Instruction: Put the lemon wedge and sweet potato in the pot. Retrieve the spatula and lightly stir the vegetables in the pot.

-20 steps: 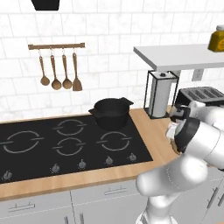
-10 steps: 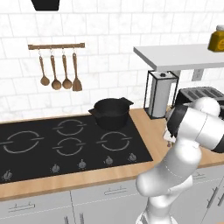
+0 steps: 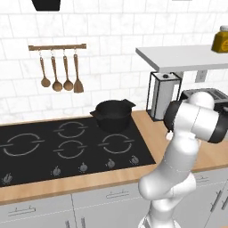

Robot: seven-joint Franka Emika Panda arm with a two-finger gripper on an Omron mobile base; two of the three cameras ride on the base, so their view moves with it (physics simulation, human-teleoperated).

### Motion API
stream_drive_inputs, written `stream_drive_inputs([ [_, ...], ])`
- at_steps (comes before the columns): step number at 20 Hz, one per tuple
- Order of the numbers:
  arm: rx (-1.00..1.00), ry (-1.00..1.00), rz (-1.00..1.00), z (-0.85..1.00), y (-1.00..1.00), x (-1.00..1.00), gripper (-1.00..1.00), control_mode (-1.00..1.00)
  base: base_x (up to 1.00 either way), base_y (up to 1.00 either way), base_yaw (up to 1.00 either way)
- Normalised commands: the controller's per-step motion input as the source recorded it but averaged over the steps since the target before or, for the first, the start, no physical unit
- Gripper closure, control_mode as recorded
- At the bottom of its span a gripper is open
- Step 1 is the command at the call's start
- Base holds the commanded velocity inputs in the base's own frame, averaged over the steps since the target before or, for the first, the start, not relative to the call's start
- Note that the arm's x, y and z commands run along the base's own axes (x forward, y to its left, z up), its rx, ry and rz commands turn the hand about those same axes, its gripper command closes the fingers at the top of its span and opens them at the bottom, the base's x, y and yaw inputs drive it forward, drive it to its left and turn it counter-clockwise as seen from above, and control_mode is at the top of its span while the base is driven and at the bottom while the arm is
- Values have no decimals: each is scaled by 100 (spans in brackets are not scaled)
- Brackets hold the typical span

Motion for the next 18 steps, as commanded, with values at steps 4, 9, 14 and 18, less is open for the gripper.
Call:
stream_drive_inputs([
  [4, 0, -36, 0, 19, 45, -18, 100, -100, 0, 0, 0],
  [9, -1, -41, 0, 47, 59, -9, 100, -100, 0, 0, 0],
  [14, -1, -40, 0, 52, 71, -5, 100, -100, 0, 0, 0],
  [18, 0, -38, 0, 71, 69, -17, 100, -100, 0, 0, 0],
])
